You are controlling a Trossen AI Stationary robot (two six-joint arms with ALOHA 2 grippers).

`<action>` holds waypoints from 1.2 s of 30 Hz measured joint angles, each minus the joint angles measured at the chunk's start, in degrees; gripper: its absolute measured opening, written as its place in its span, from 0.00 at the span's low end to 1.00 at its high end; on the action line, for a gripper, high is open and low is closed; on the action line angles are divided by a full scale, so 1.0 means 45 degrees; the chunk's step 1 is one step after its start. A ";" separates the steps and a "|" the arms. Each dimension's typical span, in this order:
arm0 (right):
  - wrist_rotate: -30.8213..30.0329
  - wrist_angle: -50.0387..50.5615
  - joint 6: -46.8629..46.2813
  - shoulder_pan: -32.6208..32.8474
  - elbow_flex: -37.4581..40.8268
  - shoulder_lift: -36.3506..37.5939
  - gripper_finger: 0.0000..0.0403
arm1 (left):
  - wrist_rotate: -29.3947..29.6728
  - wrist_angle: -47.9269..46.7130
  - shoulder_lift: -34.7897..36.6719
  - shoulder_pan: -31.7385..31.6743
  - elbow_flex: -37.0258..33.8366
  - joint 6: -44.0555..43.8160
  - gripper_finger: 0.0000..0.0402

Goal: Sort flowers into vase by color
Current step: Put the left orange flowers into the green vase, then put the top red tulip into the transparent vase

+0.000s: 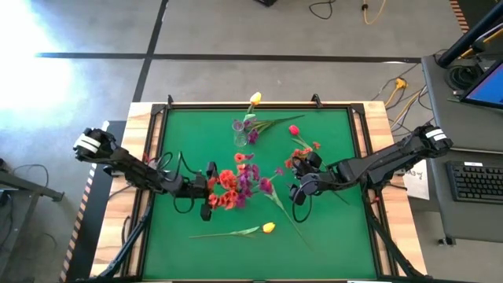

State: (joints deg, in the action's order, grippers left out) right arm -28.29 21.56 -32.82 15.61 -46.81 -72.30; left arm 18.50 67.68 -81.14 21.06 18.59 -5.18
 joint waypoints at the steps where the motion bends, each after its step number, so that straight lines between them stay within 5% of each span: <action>1: 0.0004 0.0000 0.0004 -0.0001 0.0000 0.0002 0.81 | 0.0000 -0.0083 0.0009 0.0001 0.0000 -0.0014 0.61; 11: 0.0083 0.0010 -0.0024 -0.0001 0.0000 0.0003 0.81 | 0.0010 -0.1958 0.0856 0.0039 0.0005 -0.0766 0.67; 27: 0.0097 0.0173 -0.0210 -0.0007 -0.0014 0.0003 0.81 | -0.0487 -0.9611 0.5029 0.0170 0.0005 -0.2491 0.67; 36: 0.0397 0.0675 -0.0333 -0.0021 -0.0520 0.0017 0.81 | -0.0946 -1.4437 0.6472 0.0170 0.0369 -0.5367 0.67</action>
State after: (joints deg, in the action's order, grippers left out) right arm -26.51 24.60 -34.31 15.51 -49.15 -72.23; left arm 14.25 2.72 -52.02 21.82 20.25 -29.33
